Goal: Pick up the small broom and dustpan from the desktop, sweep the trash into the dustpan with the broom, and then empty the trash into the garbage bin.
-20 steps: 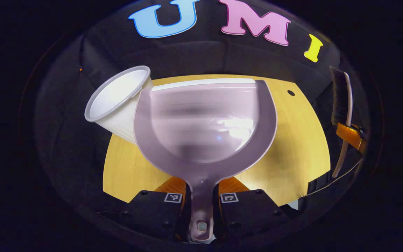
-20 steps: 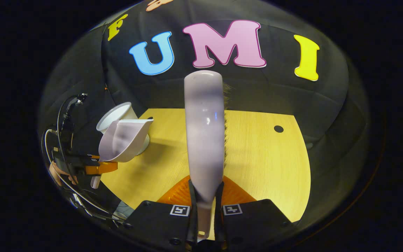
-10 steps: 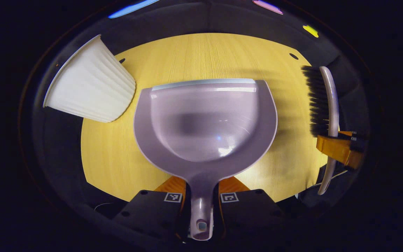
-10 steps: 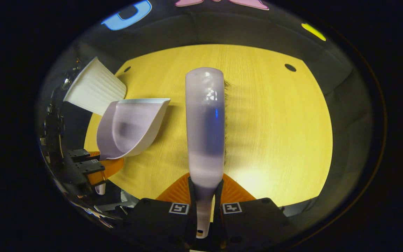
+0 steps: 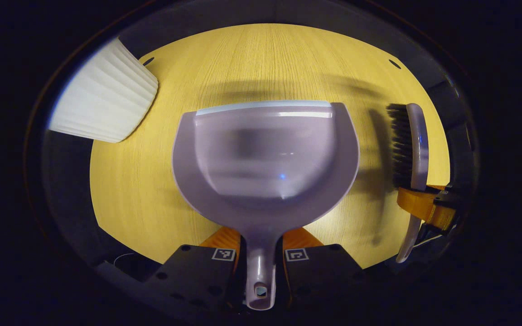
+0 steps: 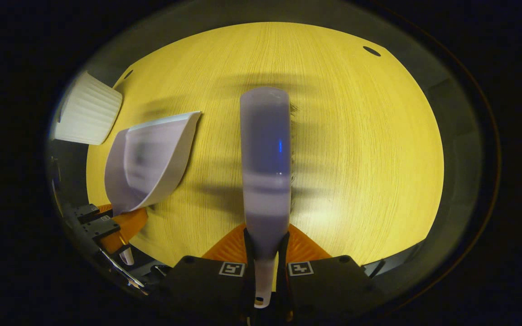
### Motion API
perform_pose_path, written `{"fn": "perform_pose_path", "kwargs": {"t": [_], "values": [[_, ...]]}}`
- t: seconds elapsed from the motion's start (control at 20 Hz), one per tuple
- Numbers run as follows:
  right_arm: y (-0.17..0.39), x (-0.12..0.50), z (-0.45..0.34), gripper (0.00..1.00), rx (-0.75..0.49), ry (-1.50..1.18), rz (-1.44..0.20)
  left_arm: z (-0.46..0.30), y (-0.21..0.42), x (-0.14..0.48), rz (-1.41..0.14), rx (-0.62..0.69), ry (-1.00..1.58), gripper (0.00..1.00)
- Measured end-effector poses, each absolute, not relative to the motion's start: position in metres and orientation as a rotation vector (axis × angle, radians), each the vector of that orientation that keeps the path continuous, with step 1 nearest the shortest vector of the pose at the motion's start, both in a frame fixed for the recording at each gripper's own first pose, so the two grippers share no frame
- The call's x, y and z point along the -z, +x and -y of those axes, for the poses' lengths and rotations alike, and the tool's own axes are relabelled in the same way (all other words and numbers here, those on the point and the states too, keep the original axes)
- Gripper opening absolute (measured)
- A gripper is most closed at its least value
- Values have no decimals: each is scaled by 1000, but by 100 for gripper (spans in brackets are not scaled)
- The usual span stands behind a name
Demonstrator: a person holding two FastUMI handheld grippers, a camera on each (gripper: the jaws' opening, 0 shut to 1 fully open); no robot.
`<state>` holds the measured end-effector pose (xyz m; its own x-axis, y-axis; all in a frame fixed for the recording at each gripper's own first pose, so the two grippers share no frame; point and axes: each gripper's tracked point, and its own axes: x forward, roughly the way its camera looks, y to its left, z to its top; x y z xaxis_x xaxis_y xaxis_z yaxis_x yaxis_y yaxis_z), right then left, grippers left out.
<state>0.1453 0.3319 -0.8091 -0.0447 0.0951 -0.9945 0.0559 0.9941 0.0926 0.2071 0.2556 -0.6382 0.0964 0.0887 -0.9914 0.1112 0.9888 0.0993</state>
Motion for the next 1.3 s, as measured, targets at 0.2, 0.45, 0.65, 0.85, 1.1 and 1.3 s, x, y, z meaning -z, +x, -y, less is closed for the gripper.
{"fn": "perform_pose_path", "kwargs": {"t": [0.2, 0.45, 0.65, 0.85, 1.1, 1.3], "values": [[144, 816, -334, 21, -32, 142, -1667, -257, 210, 642, -1485, 34, 193, 24], [150, 825, -334, 28, -38, 140, -1670, -257, 205, 643, -1515, 36, 186, 27], [145, 822, -339, 37, -22, 139, -1668, -258, 207, 643, -1509, 41, 188, 28], [143, 820, -339, 38, -22, 140, -1672, -257, 205, 640, -1511, 50, 199, 30], [147, 812, -340, 76, -20, 158, -1656, -257, 211, 625, -1481, 38, 233, 53], [148, 805, -340, 95, -17, 162, -1639, -257, 210, 615, -1465, 17, 240, 69]]}}
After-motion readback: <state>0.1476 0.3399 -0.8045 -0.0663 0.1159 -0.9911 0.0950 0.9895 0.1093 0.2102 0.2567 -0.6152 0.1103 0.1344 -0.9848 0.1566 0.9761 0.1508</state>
